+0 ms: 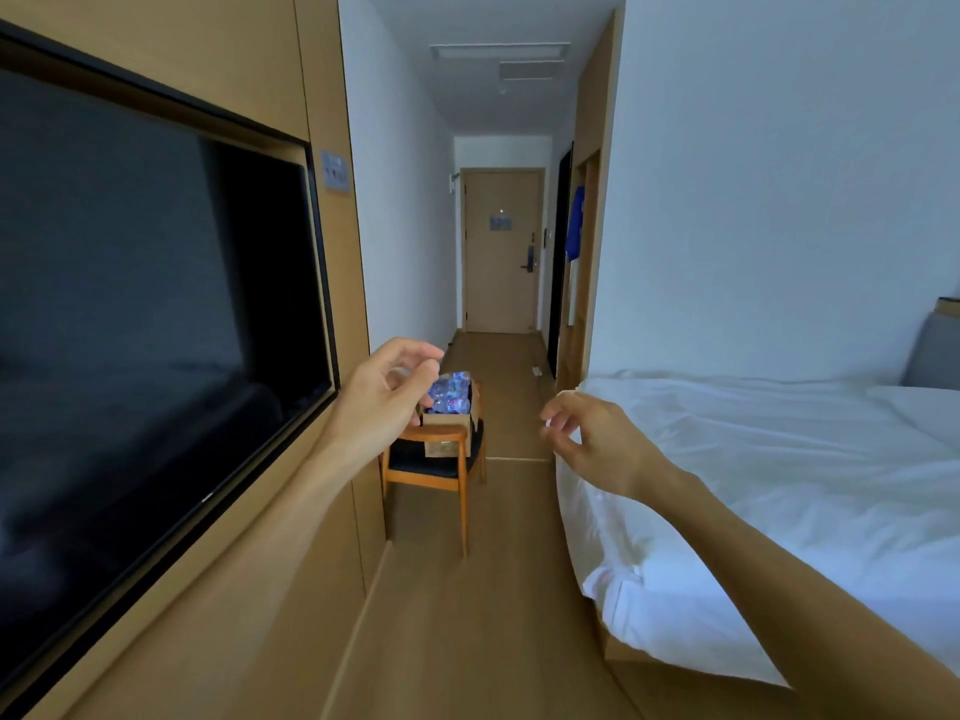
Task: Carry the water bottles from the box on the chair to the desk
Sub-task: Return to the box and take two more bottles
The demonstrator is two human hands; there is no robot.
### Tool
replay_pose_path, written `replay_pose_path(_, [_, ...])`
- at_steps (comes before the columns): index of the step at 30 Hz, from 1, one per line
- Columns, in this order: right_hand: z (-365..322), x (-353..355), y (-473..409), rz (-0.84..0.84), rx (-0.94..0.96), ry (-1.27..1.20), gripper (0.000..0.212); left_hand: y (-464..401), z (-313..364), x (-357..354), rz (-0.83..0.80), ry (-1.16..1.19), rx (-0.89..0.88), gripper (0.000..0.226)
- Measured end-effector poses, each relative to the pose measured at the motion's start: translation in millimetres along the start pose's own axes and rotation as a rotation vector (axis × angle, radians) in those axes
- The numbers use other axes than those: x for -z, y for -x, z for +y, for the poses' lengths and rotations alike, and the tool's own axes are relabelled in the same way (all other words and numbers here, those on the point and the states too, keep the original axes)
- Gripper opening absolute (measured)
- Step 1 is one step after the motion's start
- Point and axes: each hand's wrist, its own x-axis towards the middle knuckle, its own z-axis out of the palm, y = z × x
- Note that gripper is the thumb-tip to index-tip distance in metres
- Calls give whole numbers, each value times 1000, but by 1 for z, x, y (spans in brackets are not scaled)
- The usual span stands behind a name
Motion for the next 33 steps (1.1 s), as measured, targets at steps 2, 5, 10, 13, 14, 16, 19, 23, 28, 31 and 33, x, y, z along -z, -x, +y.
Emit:
replay_pose_path(2, [22, -11, -32, 9, -8, -3, 15, -34, -22, -11, -1, -10, -8, 14])
replay_pose_path(5, [58, -31, -78, 15, -18, -10, 15, -82, -57, -28, 0, -24, -1, 14])
replay_pose_path(10, [128, -67, -151, 7, -24, -19, 17, -155, -120, -66, -9, -30, 17, 13])
replay_pose_path(13, [176, -84, -200, 12, -5, -34, 18, -203, -155, -94, -7, -32, 35, 13])
replay_pose_path(14, [193, -89, -217, 9, -1, -41, 18, -220, -165, -104, -5, -35, 43, 13])
replay_pose_path(16, [226, -96, -252, 2, 0, -47, 19, -257, -184, -124, 5, -51, 53, 12])
replay_pose_path(19, [276, -103, -305, -13, -3, -51, 18, -317, -210, -152, 20, -52, 67, 12])
replay_pose_path(23, [334, -118, -367, -33, 0, -56, 19, -380, -247, -186, 35, -60, 93, 11])
replay_pose_path(28, [393, -151, -431, -70, 6, -82, 17, -446, -302, -219, 64, -61, 136, 11])
replay_pose_path(31, [429, -173, -474, -80, 8, -93, 14, -482, -340, -235, 70, -73, 164, 11])
replay_pose_path(33, [453, -190, -504, -88, 17, -90, 13, -507, -367, -243, 74, -53, 183, 11])
